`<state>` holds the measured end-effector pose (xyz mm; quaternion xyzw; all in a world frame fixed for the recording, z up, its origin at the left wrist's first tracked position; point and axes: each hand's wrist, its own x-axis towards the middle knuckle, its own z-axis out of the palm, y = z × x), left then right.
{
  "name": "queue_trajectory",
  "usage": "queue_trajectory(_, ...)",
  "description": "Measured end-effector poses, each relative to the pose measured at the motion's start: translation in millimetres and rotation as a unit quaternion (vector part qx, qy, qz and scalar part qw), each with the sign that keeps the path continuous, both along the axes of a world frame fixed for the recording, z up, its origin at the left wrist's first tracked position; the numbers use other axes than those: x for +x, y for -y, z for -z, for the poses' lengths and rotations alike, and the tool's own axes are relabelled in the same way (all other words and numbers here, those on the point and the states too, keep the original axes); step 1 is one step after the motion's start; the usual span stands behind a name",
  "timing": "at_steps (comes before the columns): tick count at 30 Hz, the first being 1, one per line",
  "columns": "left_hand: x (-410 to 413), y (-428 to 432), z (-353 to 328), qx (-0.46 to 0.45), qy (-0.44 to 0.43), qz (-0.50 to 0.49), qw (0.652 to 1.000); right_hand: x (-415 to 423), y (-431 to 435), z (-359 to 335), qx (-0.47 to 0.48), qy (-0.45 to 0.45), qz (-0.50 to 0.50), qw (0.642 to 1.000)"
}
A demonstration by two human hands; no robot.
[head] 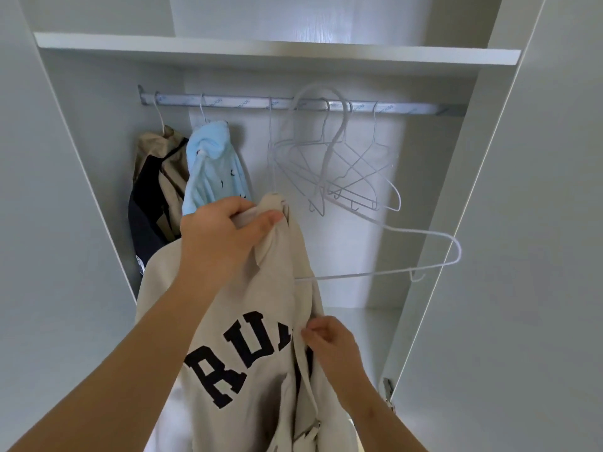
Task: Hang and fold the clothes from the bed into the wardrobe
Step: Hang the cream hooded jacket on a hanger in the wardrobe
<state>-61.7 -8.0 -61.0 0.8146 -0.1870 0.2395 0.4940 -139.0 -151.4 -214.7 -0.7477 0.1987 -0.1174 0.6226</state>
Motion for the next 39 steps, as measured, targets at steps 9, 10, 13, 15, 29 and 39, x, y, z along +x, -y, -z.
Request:
queue_trajectory(9,6,-23,-11,-0.078,0.003,0.002,0.997,23,-5,19,-0.212,-0.118,-0.134,0.961)
queue_trajectory(10,7,-26,-12,-0.082,0.004,0.001,0.997,25,-3,22,-0.224,-0.117,-0.111,0.961)
queue_trajectory(13,13,-38,-13,-0.094,0.009,0.003,0.996,27,4,28,-0.187,-0.093,-0.054,0.977)
queue_trajectory(15,16,-49,-13,-0.100,0.015,0.017,0.995,27,8,26,-0.161,-0.065,-0.042,0.984)
queue_trajectory(29,34,-134,5,0.088,-0.044,0.072,0.992,20,76,-19,0.085,0.069,-0.137,0.985)
queue_trajectory(39,37,-144,35,0.278,-0.153,0.129,0.939,18,97,-37,0.071,-0.074,-0.173,0.980)
